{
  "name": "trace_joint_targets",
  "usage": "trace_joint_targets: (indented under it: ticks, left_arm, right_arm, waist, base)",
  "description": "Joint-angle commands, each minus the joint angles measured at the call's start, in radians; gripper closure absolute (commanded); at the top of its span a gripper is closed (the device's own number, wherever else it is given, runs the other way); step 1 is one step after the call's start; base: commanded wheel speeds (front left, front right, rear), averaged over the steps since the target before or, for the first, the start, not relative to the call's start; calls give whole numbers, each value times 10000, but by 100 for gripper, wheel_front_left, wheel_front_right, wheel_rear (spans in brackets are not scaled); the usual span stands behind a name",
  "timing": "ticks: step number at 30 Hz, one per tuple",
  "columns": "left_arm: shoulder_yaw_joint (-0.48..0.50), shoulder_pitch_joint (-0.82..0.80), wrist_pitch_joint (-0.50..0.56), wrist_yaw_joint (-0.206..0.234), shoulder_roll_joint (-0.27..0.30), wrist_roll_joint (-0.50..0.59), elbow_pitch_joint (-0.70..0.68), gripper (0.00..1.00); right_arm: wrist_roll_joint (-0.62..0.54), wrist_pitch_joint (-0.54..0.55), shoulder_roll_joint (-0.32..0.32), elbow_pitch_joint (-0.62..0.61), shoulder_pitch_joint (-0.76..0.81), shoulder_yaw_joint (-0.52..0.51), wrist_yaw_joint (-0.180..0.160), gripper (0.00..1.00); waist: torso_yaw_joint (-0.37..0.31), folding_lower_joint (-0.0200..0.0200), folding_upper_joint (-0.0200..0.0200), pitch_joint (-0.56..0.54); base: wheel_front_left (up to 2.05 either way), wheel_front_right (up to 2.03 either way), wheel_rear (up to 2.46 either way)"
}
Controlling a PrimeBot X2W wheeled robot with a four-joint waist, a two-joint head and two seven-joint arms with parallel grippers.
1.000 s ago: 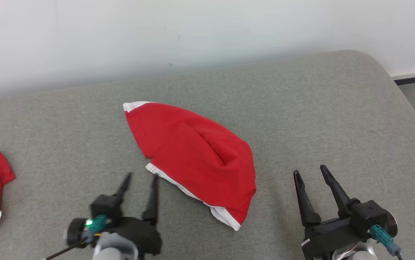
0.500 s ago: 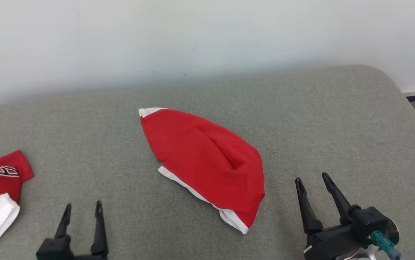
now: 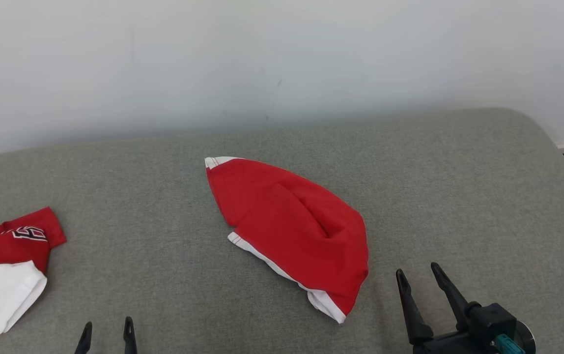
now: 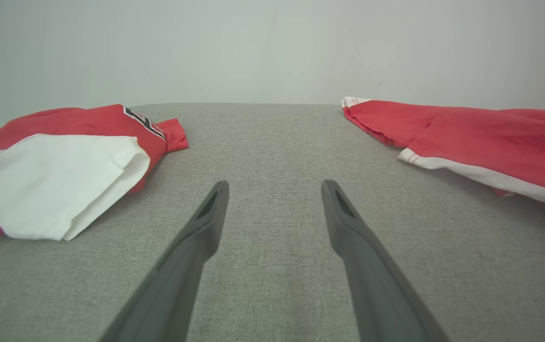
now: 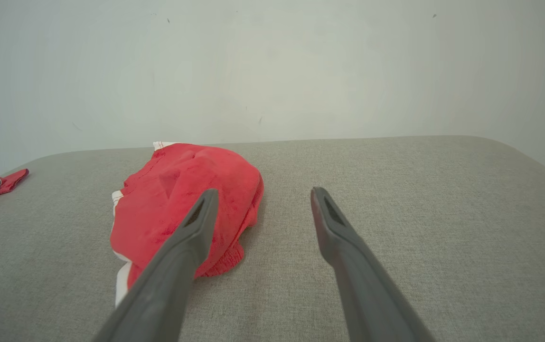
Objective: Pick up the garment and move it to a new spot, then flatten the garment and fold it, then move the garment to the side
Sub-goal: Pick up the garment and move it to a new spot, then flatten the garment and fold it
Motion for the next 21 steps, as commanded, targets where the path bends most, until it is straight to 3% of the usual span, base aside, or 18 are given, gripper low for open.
trace_joint_targets:
  ticks: [1,10,21]
  left_arm:
    - [50,193,-34,-21,-47,46,-5,0]
    - [-100,132,-34,-188,-123,207,57,0]
    - [-625,4,-34,-133,-123,-156,335,0]
  right_arm:
    - [-59,-5,51,52,116,3,-21,0]
    - [-124,-5,17,132,125,198,-21,0]
    - [86,-3,-154,423,-331,1154,-21,0]
  waist:
    - [83,0,0,-83]
    - [322,0,0,-22]
    - [801,0,0,234]
  base:
    - [0,0,0]
    - [0,0,0]
    - [0,0,0]
